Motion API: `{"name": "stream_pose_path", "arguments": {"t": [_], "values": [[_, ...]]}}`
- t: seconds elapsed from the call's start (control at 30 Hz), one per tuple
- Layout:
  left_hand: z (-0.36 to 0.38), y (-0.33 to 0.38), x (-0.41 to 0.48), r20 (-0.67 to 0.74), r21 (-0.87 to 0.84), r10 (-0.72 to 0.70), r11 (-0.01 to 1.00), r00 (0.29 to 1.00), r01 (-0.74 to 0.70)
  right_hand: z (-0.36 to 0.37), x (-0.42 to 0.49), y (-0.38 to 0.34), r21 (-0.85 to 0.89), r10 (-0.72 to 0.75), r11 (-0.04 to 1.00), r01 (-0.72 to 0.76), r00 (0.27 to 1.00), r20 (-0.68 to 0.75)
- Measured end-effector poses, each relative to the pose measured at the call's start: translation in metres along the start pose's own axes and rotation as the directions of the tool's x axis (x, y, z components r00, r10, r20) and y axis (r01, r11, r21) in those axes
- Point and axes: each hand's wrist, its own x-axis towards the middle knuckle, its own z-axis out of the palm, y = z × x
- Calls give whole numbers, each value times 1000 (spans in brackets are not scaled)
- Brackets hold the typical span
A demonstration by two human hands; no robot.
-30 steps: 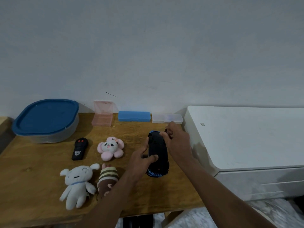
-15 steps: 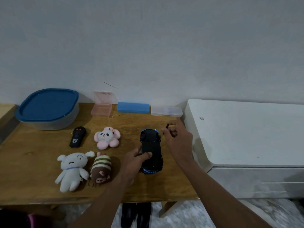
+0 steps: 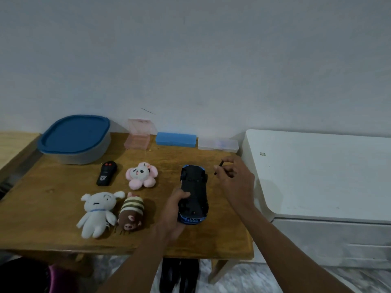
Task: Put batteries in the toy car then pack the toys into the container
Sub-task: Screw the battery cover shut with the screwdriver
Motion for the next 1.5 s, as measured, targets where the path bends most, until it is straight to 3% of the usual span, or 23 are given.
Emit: {"name": "stream_pose_path", "arguments": {"t": [0.1, 0.2, 0.57, 0.7, 0.9, 1.13, 1.5], "values": [[-3, 9, 1, 50, -118, -15, 993, 999, 21, 2, 6, -2, 2, 8, 1000, -8, 1000, 4], [-6, 16, 4, 88, -95, -5, 995, 996, 13, 7, 12, -3, -3, 5, 1000, -5, 1000, 25], [-24, 32, 26, -175, 345, 106, 938, 979, -40, 32, 17, -4, -33, 98, 995, -96, 992, 79], [-28, 30, 38, -222, 612, 222, 790, 949, -42, 38, 18, 2, -67, 114, 992, -110, 992, 60], [-19, 18, 40, -235, 842, 379, 540, 895, -8, 40, 12, 15, -113, 145, 984, -139, 988, 45], [-20, -3, 38, -210, 972, 350, 177, 913, 155, 23, 2, 27, -178, 162, 972, -153, 986, 40], [-12, -22, 43, -307, 949, 359, 45, 882, 312, -7, -5, 49, -260, 191, 950, -171, 980, 52]]}}
